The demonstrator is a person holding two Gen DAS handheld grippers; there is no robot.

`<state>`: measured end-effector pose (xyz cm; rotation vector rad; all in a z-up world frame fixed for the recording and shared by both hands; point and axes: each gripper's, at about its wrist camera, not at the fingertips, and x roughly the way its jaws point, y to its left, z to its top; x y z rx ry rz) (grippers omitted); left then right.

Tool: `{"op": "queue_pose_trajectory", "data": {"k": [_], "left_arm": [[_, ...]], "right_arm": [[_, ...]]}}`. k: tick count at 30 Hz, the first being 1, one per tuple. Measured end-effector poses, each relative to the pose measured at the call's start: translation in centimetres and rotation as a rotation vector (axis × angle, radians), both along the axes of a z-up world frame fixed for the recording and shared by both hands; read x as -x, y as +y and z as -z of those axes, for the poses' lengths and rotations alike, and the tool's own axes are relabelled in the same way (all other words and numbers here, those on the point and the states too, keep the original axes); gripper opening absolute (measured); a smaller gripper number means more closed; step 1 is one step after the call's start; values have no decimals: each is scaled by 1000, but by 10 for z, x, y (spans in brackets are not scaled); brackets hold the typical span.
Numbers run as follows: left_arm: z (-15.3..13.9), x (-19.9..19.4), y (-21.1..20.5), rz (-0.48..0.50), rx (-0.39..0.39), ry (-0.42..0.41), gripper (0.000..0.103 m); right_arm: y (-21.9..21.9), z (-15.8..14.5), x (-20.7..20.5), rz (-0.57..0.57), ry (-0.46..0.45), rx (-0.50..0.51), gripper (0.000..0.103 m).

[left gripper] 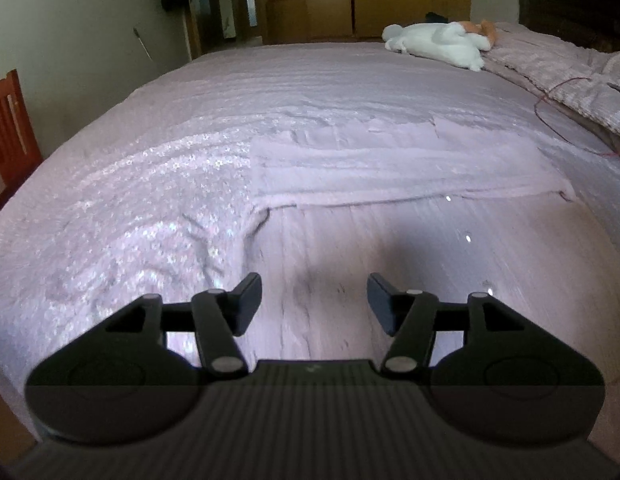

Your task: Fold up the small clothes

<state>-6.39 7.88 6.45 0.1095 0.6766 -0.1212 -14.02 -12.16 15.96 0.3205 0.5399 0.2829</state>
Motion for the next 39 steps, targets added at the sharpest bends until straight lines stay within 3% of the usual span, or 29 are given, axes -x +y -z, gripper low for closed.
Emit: {"op": "queue_pose_trajectory", "data": {"k": [4,7,9,11,22,26,30,39], "left_arm": [[10,13,-4,11,-15,44,60],[19,23,-7,45,-35,62,61],[25,26,-10,65,-47,79,81],[32,28,-13,83,-49,110,88],[70,41,-14,204,-206,237,89],[82,52,-23,258,-320,201,90],[93,51,-33,254,-408,145,99],[97,36,-42,239,-404,86,98]], "right_arm": [[3,13,14,-11,56,-15,94],[8,25,20,-10,87,29,94],[12,34,23,-11,100,94,94],[15,44,22,-6,122,155,94],[17,92,26,-3,256,201,95],[21,104,27,-6,280,201,95],[27,112,30,-20,295,210,95],[43,115,31,-54,277,330,95]]}}
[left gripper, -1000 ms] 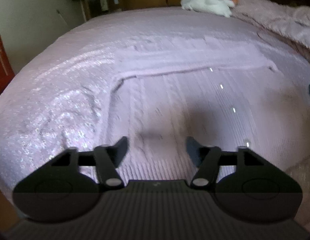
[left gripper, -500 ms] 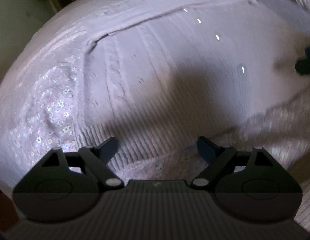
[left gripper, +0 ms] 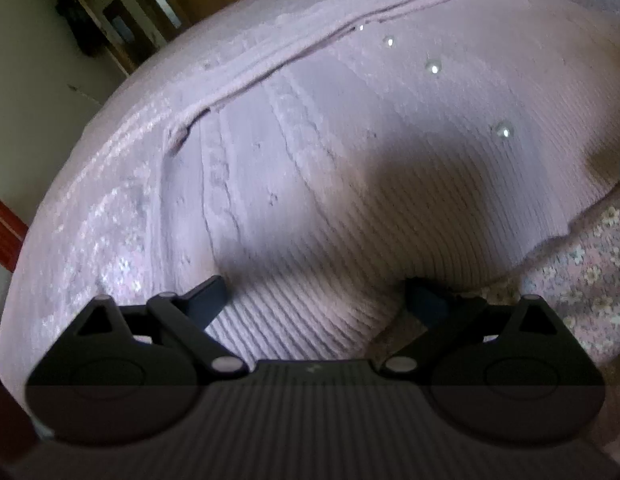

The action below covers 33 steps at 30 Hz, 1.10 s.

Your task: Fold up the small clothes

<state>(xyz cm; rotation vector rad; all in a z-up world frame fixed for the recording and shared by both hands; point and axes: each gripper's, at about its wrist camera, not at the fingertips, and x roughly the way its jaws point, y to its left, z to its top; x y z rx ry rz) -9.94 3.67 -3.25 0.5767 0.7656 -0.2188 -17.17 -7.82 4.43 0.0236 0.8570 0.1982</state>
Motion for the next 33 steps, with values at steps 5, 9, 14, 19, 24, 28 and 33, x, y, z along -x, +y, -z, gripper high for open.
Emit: {"op": "queue_pose_trajectory", "data": {"k": [5,9,14,19,24,28,33], "left_arm": [[-9,-1,3,44,94,12,53],[-22,-2,3,23,137,-37,14],[-38,-5,10,13,222,-54,13],[-53,-8,17,-15,315,-62,12],[-72,-11,23,-45,393,-92,12],[-84,-13,28,-52,445,-92,12],[-94,-17,30,-66,478,-100,12]], "right_arm": [[9,0,-1,-44,1,46,95],[15,-3,1,-80,-16,81,95],[23,0,1,-110,-41,138,97],[30,7,-3,-157,-31,176,97],[37,17,-10,-142,-21,248,97],[34,21,-18,-78,-38,329,97],[18,11,-22,45,-153,426,97]]}}
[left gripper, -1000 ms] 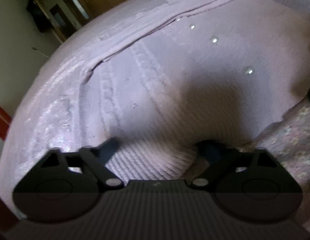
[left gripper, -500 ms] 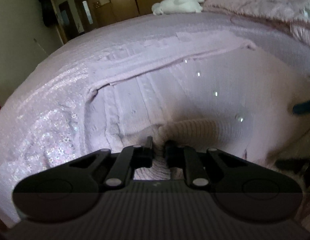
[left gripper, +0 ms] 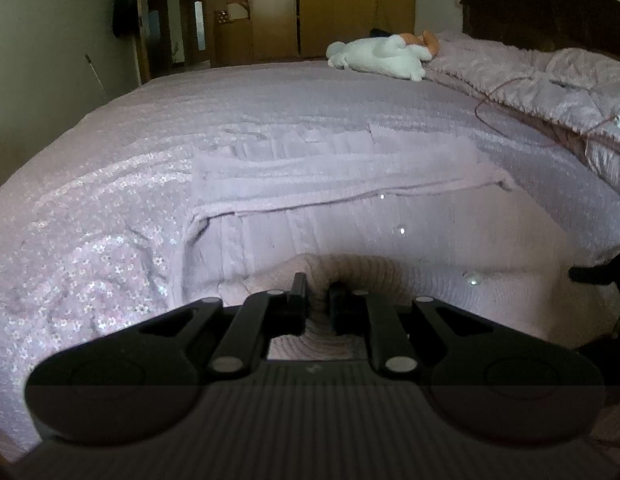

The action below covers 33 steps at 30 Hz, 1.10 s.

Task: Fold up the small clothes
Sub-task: 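Grasp the cardigan hem with the left gripper while the right gripper grasps it too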

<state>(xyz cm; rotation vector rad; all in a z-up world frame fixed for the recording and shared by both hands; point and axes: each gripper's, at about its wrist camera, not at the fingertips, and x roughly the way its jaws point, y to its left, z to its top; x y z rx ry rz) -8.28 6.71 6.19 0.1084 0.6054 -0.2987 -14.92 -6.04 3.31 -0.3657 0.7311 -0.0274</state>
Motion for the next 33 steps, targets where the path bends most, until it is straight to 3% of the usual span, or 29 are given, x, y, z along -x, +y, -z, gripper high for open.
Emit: {"op": "queue_pose_trajectory", "data": {"k": [4,7,9,12,14,22,33], "left_arm": [[-6,-3,0,4,22,1,12],[-7,-4,-2,4,15,-4,12],[-7,-5,-1,3,19,3,12],[-9,-7,-1,10,22,10,12],[-11,-8,-2,30,18,-6,12],[-34,-27,-7,34,10,-95,12],[-53,-81,-23,-17,7,-166,12]], "right_arm": [[-12,-2,-7,30,-45,25,96],[-19,-3,-13,23,-41,-24,82],[-24,-4,-15,12,-44,-62,55],[-26,-12,-17,11,-74,-93,23],[-25,-20,-18,14,-119,-98,16],[-37,-64,-33,14,-286,-138,13],[-36,-100,-87,-28,-450,-74,6]]}}
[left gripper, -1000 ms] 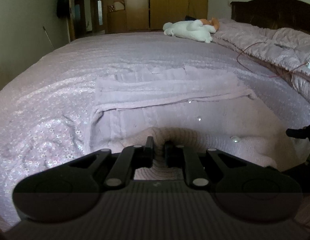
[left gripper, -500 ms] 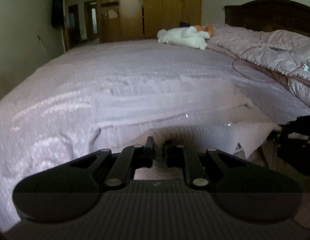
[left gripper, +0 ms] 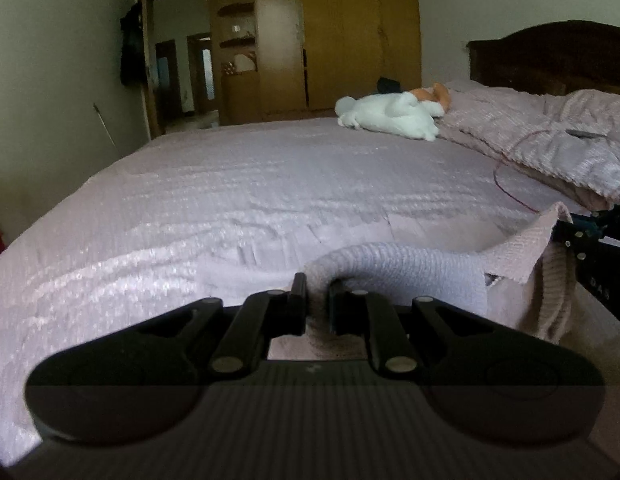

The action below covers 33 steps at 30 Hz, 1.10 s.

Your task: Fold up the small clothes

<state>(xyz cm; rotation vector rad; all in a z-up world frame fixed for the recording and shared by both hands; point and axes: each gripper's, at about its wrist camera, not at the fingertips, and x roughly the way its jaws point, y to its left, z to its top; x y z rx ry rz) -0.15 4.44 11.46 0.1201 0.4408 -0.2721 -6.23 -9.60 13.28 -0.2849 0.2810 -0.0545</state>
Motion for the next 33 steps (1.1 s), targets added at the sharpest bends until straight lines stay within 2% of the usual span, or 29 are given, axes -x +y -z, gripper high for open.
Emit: {"op": "queue_pose_trajectory", "data": {"k": [9,13,20,25,29,31,33], "left_arm": [[-5,-66,-13,-44,-4,-36,12],[8,-102,-19,-59,-23,-11,12],[55,-158,-26,-87,-58,83,12],[93,-181,-28,-118,-84,161,14],[100,-182,-29,-126,-90,166,15],[99,-182,-30,-125,-99,171,16],[94,-182,-31,-137,-100,181,31]], "right_arm": [[0,-13,-75,13,-89,89,5],[-2,-2,-118,18,-89,124,5],[-2,56,-185,20,-6,207,5],[-7,94,-214,17,90,206,6],[-14,112,-224,15,169,136,7],[-13,113,-223,8,182,110,11],[-13,109,-222,-7,194,87,29]]}}
